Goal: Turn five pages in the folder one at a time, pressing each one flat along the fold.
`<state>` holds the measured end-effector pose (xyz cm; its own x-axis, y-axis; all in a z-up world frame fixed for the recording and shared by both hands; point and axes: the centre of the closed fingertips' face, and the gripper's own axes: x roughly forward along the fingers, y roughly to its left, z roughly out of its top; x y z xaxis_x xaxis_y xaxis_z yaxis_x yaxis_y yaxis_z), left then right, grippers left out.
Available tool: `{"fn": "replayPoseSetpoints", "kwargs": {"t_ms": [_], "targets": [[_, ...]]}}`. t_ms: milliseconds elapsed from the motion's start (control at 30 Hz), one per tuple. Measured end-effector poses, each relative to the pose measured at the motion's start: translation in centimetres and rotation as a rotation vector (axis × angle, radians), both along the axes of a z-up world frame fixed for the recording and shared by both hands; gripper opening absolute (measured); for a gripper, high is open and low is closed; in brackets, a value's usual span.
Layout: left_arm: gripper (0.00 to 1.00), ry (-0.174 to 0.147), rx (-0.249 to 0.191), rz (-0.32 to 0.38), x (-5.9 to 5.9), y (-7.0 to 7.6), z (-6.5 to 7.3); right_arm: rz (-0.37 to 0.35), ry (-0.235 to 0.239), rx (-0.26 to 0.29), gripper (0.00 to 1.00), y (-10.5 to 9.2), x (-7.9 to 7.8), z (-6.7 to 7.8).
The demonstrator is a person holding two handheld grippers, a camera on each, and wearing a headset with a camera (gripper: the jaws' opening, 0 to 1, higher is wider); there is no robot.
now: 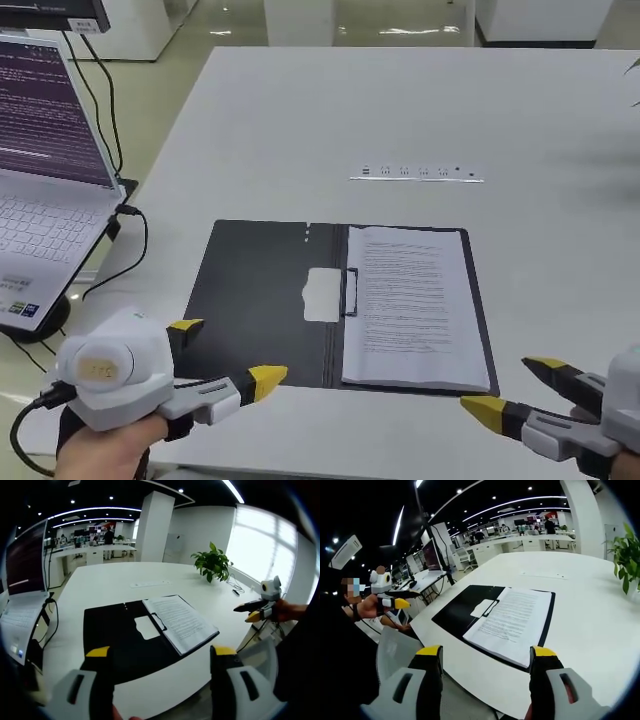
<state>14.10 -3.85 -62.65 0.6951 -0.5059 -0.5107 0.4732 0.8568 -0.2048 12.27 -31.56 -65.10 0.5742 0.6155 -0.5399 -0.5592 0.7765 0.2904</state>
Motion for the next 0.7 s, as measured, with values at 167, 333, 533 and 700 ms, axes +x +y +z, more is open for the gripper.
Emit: {"fn": "replayPoseSetpoints", "kwargs": {"t_ms": [167,333,533,700], "targets": [[0.8,-0.002,-0.001,-0.018,0.5,-0.7,0.1,-0.007,0.003,0.001,0.7,-0.1,-0.2,-0.1],[0.8,-0.005,-0.003,-0.041,0.9,-1.5,0.3,-0.02,0.007,0.0,0.7,-0.6,-0.4,-0.1],[0.8,-0.003,-0.004,-0.064,1.1,-2.4,0.1,-0.032,0.012,-0.002,0.69,-1.0,-0.5,-0.2],[0.8,0.003,-0.004,-0.087,1.1,-3.2,0.0,-0.035,0.016,-0.003,0.69,-1.0,-0.5,-0.3]]}}
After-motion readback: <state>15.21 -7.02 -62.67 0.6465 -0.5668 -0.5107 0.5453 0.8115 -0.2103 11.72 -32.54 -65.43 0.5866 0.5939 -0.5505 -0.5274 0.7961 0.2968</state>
